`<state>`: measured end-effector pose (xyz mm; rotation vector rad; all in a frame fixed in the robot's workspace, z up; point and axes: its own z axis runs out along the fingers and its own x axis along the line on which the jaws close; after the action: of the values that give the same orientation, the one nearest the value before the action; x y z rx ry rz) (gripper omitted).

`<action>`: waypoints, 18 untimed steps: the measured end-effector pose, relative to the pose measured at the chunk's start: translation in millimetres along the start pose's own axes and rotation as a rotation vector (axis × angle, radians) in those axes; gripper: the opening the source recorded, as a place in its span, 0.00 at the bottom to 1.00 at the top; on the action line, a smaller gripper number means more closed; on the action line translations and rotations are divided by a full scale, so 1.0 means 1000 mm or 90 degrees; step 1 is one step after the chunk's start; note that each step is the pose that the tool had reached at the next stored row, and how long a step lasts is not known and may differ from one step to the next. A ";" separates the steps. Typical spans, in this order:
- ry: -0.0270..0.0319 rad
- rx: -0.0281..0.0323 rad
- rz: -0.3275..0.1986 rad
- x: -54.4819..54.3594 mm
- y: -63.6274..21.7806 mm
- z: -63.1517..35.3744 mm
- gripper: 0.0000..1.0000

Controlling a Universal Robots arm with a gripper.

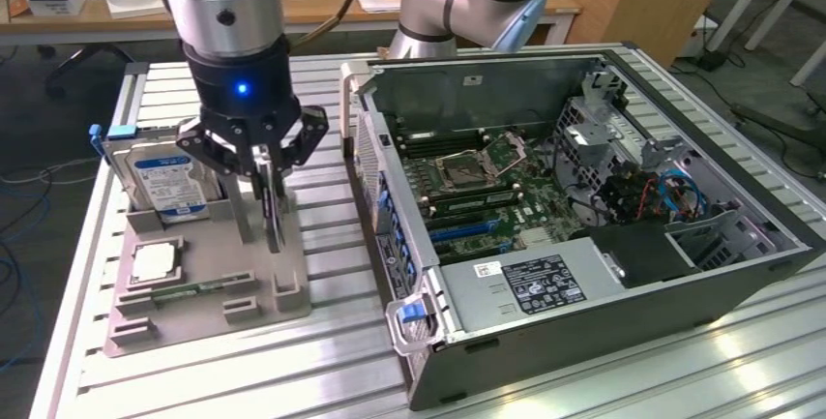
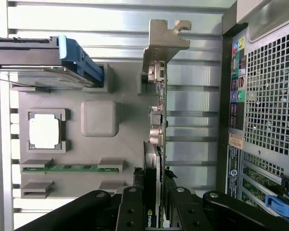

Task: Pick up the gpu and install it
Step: 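Pick up the gpu and move the gpu toward the slot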

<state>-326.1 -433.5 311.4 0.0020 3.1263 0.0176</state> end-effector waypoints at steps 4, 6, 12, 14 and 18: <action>0.0000 -0.0002 0.000 0.000 0.0001 -0.0035 0.26; 0.0000 -0.0004 0.000 0.000 0.0001 -0.0050 0.26; -0.0001 -0.0006 0.000 0.000 0.0001 -0.0110 0.26; -0.0001 -0.0007 0.000 0.000 0.0001 -0.0119 0.26; 0.0000 -0.0008 0.000 0.000 0.0001 -0.0121 0.26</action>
<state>-326.0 -433.5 323.5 0.0020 3.1263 0.0195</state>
